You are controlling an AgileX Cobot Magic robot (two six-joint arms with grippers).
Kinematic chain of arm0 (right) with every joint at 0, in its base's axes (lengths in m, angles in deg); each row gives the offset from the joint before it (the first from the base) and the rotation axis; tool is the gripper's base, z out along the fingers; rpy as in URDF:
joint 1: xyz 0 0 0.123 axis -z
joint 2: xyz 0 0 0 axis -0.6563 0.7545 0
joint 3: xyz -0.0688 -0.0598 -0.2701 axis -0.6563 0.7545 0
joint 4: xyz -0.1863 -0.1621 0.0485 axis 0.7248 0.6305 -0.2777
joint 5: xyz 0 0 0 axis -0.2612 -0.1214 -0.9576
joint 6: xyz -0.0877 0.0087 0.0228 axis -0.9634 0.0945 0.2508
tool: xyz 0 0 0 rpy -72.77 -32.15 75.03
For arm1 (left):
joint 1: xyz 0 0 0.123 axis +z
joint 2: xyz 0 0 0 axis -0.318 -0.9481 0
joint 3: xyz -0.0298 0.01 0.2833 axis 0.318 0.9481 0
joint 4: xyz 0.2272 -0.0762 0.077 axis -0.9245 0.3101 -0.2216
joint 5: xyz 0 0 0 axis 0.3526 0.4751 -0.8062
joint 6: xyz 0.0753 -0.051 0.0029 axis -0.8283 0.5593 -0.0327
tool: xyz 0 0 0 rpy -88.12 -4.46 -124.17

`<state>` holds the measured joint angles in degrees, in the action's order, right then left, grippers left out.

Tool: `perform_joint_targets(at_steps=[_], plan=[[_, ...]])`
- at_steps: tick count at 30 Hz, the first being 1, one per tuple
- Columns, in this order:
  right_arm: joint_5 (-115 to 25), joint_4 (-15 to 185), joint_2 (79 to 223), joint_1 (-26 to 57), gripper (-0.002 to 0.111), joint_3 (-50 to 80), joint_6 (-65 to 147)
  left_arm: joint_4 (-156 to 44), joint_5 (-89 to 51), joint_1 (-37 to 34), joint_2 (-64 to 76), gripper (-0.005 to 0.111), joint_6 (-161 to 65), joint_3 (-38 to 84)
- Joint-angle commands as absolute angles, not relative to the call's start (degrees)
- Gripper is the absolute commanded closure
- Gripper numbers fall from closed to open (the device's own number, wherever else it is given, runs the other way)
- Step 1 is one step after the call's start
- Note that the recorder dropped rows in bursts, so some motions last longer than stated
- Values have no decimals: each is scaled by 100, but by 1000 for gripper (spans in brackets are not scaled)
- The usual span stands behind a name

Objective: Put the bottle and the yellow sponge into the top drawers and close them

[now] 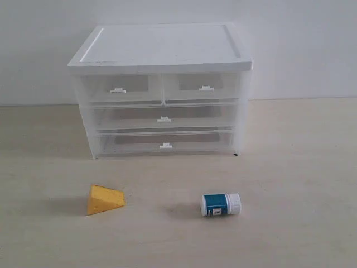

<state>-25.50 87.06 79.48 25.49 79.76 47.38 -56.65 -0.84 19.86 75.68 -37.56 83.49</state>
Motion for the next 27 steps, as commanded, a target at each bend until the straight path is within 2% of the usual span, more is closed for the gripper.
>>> perform_joint_targets(at_steps=[1,7,16,27], plan=[[-2582,8742,7913,2569,108,7975,4729,-5617,-85,1993,7588,103,-3731,8369],[-2582,8742,7913,2569,108,7975,4729,-5430,-85,1993,7588,103,-3572,8369],[-2582,8742,7913,2569,108,7975,4729,-2701,-85,1993,7588,103,-2422,8369],[-2582,8742,7913,2569,108,7975,4729,-2411,-524,1993,7588,103,-2447,8369]])
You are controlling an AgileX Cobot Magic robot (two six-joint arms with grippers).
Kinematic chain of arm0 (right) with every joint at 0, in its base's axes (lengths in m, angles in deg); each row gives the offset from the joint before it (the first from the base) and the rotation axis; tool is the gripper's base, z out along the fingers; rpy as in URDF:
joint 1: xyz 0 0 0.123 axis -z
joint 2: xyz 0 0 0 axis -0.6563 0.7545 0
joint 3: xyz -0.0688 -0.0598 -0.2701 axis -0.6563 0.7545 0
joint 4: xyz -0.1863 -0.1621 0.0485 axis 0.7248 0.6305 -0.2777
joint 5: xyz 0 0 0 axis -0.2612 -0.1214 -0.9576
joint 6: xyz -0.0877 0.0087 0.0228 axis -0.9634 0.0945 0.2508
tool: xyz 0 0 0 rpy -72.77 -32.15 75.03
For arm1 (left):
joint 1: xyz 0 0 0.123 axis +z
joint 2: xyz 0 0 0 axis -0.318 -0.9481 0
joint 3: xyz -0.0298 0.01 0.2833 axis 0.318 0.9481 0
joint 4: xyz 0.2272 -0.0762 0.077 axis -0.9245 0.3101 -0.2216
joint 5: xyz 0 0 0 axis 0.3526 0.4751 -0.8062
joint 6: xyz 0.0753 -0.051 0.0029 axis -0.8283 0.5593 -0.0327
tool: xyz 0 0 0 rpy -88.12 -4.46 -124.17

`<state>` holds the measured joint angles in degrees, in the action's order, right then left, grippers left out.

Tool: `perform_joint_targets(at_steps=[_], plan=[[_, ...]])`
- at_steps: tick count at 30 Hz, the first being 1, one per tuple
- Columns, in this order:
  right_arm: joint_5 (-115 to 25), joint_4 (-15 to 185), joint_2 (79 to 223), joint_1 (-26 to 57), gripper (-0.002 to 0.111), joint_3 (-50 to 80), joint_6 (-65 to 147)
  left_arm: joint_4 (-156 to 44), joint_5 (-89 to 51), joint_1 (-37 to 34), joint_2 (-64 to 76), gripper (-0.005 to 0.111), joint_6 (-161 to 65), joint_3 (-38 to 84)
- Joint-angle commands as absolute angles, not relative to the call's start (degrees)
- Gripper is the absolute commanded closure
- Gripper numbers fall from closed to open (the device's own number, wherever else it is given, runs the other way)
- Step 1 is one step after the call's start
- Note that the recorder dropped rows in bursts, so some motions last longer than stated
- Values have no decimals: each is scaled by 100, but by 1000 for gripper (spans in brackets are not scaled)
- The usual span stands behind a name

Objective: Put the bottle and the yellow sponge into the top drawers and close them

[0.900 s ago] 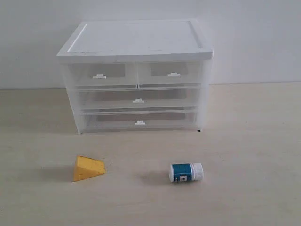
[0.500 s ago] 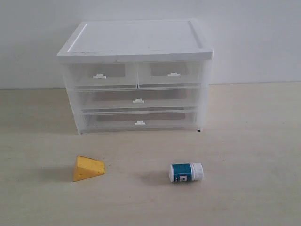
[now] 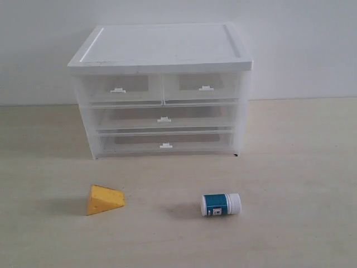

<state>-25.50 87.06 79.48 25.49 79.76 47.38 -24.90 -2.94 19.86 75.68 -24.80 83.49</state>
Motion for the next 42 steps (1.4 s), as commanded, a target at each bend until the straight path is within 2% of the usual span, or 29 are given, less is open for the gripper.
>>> perform_joint_targets(at_steps=[1,6,12,20,24,27,31,35,37,42], plan=[[-2582,8742,7913,2569,108,7975,4729,-2400,-560,1993,7588,103,-2447,8369],[-2582,8742,7913,2569,108,7975,4729,-2062,-696,1993,7588,103,-2710,8369],[-2582,8742,7913,2569,108,7975,4729,-520,-1090,1993,7588,103,-4962,8167],[-2582,8742,7913,2569,108,7975,4729,3220,77,1993,6710,103,-9622,7366],[-2582,8742,7913,2569,108,7975,4729,4327,805,1993,6027,103,-11232,6995],[-2582,8742,7913,2569,108,7975,4729,4418,914,1993,5288,103,-11388,6743],[-2582,8742,7913,2569,108,7975,4729,4418,2087,1993,4001,103,-12046,6408],[-2638,8796,7913,2569,108,7975,4704,4418,2459,1993,3030,103,-12522,6006],[-2854,8906,7913,2569,108,7975,4517,4418,2502,1993,2339,103,-12680,5853],[-3891,8906,7913,2569,108,7975,4479,4418,2424,1993,1758,103,-13179,5754]])
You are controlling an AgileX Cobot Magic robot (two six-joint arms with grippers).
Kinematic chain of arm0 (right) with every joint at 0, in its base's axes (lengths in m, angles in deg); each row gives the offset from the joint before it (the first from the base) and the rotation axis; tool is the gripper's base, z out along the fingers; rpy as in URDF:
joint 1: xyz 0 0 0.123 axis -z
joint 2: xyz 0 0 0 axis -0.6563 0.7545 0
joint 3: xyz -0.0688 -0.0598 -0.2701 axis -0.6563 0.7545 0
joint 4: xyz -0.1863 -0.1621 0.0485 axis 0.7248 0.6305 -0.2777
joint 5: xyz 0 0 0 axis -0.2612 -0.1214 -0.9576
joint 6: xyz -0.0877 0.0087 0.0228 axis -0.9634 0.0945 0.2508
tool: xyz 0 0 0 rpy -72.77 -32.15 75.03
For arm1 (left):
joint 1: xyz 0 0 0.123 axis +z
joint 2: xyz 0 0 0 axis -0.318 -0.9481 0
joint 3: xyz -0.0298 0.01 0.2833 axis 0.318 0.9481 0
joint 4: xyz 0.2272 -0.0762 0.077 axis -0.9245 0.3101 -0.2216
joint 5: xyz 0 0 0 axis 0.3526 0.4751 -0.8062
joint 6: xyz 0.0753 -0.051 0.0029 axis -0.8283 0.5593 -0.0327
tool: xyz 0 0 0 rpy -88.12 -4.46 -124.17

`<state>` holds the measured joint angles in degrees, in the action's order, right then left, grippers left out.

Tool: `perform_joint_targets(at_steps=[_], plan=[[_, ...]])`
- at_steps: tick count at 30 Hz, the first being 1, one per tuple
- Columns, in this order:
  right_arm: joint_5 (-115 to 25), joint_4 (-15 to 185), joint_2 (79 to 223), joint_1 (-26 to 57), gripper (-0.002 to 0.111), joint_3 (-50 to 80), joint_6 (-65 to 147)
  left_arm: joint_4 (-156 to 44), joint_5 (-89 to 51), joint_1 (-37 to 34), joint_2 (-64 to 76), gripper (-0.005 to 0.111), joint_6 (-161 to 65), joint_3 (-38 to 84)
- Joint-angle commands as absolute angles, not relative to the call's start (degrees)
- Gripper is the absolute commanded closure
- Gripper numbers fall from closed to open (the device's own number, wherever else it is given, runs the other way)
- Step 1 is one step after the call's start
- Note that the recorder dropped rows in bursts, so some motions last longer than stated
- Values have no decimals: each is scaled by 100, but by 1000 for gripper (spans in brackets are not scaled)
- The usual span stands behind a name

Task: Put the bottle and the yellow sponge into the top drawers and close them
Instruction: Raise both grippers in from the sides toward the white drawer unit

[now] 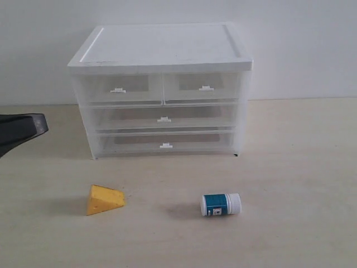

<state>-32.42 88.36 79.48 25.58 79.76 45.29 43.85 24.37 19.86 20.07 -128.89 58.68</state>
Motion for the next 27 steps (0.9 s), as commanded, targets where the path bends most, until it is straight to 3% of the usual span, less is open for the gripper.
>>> perform_joint_targets(at_steps=[1,13,20,27], plan=[[-4022,8906,7913,2569,108,7975,4479,4418,2474,1993,1655,103,-13179,5664],[-5777,8427,7913,2569,108,7975,6402,4418,2577,1993,1211,103,-13207,5264],[-5558,8457,8299,2462,108,7307,6993,4418,2589,1993,1211,103,-13256,5185],[-3845,8479,10082,2371,108,5438,6920,4418,2643,1993,1211,103,-13256,5097]])
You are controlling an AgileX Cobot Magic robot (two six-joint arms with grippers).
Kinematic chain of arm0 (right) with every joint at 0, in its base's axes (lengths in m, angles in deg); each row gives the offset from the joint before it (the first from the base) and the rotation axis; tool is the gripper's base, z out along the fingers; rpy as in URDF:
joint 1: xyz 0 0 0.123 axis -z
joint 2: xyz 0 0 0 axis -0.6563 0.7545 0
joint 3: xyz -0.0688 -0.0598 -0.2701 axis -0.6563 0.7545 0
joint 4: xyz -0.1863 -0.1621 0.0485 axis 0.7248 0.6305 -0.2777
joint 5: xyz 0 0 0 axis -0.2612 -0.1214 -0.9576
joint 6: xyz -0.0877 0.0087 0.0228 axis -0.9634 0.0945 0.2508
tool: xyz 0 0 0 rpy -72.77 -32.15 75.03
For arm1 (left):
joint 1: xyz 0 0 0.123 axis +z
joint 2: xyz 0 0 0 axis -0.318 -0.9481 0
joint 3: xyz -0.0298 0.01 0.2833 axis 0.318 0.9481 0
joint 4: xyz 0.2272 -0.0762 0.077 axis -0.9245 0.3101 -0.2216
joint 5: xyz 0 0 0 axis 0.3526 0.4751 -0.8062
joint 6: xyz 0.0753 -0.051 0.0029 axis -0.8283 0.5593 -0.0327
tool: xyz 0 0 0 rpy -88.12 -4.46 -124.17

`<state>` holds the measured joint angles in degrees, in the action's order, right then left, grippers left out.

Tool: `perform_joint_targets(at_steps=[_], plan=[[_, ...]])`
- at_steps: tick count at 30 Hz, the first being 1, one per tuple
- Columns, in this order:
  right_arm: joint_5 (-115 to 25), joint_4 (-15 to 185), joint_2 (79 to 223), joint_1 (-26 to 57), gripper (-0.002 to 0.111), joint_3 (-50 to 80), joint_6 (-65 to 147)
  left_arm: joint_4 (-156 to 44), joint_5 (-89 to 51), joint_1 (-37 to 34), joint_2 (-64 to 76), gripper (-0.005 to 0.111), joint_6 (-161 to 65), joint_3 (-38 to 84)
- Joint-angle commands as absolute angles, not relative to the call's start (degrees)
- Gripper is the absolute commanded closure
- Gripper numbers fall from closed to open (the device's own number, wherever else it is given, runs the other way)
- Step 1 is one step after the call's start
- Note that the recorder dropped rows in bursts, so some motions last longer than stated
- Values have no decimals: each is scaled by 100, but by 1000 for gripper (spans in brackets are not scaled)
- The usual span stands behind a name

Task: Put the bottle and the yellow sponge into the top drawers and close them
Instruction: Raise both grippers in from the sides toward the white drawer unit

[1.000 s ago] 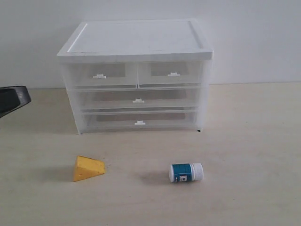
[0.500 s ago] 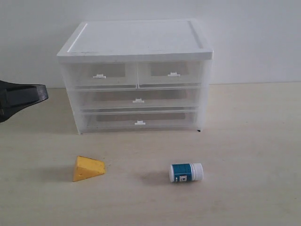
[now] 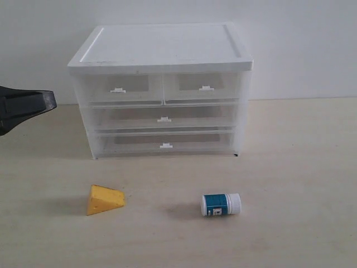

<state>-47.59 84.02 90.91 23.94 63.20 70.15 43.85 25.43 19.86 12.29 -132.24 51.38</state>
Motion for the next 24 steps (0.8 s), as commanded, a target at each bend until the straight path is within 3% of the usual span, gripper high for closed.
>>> perform_joint_targets(at_steps=[1,7,12,16,24], plan=[[-3652,8542,10336,2371,108,5205,6747,4418,2643,1993,1211,103,-13256,5097],[-3720,8243,11709,2385,108,4565,6935,4418,2643,1993,1211,103,-13511,5097],[-5299,7466,11988,2395,108,4598,8472,4418,2672,1993,1211,103,-13628,5097],[-5897,6777,11988,2395,108,4598,8514,4418,2718,1993,1211,103,-13656,5097],[-4544,7253,12636,2395,108,4083,7313,4418,2783,1993,1211,103,-13670,5097]])
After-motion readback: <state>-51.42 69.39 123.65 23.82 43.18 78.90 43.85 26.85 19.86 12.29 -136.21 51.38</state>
